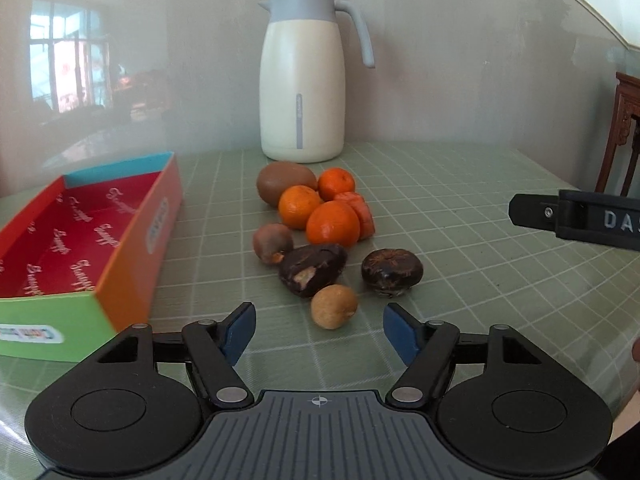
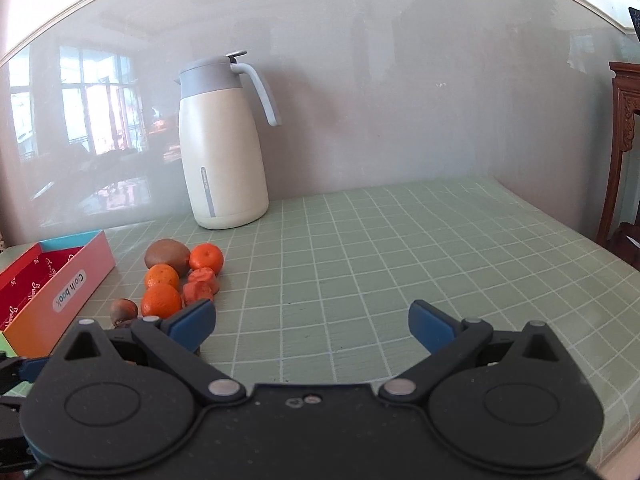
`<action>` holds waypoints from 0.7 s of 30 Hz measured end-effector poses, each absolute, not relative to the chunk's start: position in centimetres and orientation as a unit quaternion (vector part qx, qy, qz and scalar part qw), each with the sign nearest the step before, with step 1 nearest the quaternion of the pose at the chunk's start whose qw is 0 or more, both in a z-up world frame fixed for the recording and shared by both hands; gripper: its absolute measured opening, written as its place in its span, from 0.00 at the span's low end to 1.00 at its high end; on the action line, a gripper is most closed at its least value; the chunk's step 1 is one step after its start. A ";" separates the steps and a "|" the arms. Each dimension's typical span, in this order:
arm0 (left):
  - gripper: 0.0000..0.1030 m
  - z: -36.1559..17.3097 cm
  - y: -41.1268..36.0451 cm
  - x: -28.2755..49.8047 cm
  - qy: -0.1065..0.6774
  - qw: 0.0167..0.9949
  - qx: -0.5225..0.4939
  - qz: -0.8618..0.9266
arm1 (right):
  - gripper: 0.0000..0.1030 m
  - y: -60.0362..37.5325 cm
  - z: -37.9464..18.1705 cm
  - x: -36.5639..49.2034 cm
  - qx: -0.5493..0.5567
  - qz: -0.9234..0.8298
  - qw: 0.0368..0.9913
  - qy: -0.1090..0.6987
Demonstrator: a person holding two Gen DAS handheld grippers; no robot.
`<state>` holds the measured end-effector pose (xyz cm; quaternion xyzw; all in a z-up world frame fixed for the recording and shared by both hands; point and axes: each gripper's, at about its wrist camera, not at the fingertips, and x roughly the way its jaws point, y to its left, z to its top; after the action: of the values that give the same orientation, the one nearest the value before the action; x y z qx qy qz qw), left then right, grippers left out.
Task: Organize fruits
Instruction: 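Reach the left gripper to the small tan nut and close on it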
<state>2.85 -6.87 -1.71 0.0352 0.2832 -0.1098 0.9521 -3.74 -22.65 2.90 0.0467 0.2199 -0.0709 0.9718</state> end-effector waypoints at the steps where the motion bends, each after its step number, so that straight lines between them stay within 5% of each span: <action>1: 0.60 -1.8 -7.1 3.1 0.286 0.951 0.036 -0.111 | 1.00 -22.7 2.9 -3.7 0.047 -0.072 0.972 0.219; 4: 0.43 -2.3 -7.6 3.9 0.299 0.947 0.039 -0.108 | 1.00 -23.0 2.9 -3.8 0.051 -0.074 0.971 0.222; 9: 0.41 -2.5 -7.9 4.2 0.293 0.949 0.042 -0.106 | 1.00 -23.2 2.9 -3.5 0.054 -0.074 0.971 0.222; 11: 0.27 -2.4 -7.9 4.1 0.293 0.949 0.041 -0.111 | 1.00 -23.1 2.9 -3.5 0.052 -0.071 0.971 0.221; 21: 0.27 -1.1 -6.4 3.0 0.269 0.956 0.039 -0.113 | 1.00 -22.8 2.9 -3.5 0.052 -0.064 0.972 0.222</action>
<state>3.04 -6.42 -1.10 0.0391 0.2688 -0.1128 0.9558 -3.50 -22.76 2.93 0.0520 0.2217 -0.0642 0.9716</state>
